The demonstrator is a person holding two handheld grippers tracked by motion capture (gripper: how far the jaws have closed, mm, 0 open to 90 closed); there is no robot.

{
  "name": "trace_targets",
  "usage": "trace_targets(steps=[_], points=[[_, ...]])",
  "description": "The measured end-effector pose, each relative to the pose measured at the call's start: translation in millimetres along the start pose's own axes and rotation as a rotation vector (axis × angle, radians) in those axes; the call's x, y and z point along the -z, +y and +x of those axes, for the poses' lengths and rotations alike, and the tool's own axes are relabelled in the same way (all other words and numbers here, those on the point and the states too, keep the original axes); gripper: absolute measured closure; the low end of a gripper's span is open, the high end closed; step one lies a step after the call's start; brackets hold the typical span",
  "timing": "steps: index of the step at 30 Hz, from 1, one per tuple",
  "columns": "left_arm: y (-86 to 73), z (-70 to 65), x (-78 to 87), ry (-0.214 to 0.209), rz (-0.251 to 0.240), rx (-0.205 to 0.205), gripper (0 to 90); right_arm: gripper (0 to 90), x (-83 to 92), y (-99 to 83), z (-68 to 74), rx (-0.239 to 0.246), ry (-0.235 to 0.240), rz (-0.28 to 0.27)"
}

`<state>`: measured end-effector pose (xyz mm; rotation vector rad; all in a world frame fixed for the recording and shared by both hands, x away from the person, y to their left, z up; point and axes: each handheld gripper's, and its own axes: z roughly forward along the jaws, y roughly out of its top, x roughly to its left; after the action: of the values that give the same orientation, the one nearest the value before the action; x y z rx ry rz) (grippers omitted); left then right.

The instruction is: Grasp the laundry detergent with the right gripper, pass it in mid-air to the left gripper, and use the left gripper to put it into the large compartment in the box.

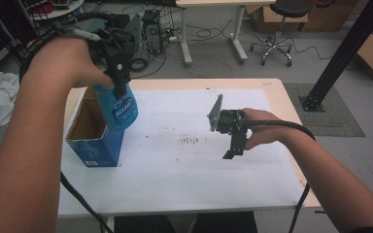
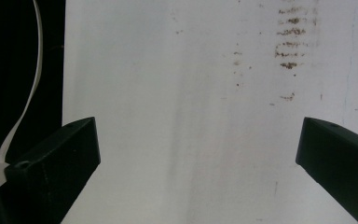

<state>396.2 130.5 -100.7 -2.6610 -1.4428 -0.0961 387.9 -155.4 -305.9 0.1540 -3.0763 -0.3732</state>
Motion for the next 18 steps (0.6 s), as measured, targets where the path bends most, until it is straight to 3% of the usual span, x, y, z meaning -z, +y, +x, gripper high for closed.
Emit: trace_targets(steps=[1,3,5,12,18], points=[[-0.7,2.6,1.8,-0.006,0.0,0.022,38.6,0.0,-0.1,-0.5,-0.2,-0.001,0.0,0.004],[-3.2,12.9,6.2,-0.042,0.0,0.105,38.7,0.0,0.1,-1.7,-0.9,-0.003,0.0,0.007],[-5.6,19.8,9.4,-0.058,-0.013,0.153,38.7,0.0,0.8,-2.6,-1.5,-0.005,-0.001,0.006],[-14.2,39.8,15.0,-0.061,-0.001,0.287,38.7,0.0,4.7,-4.6,-1.9,-0.004,-0.013,0.007],[-20.5,57.8,14.0,-0.078,0.001,0.373,38.7,0.0,6.9,-4.6,-2.3,-0.001,-0.016,0.01]])
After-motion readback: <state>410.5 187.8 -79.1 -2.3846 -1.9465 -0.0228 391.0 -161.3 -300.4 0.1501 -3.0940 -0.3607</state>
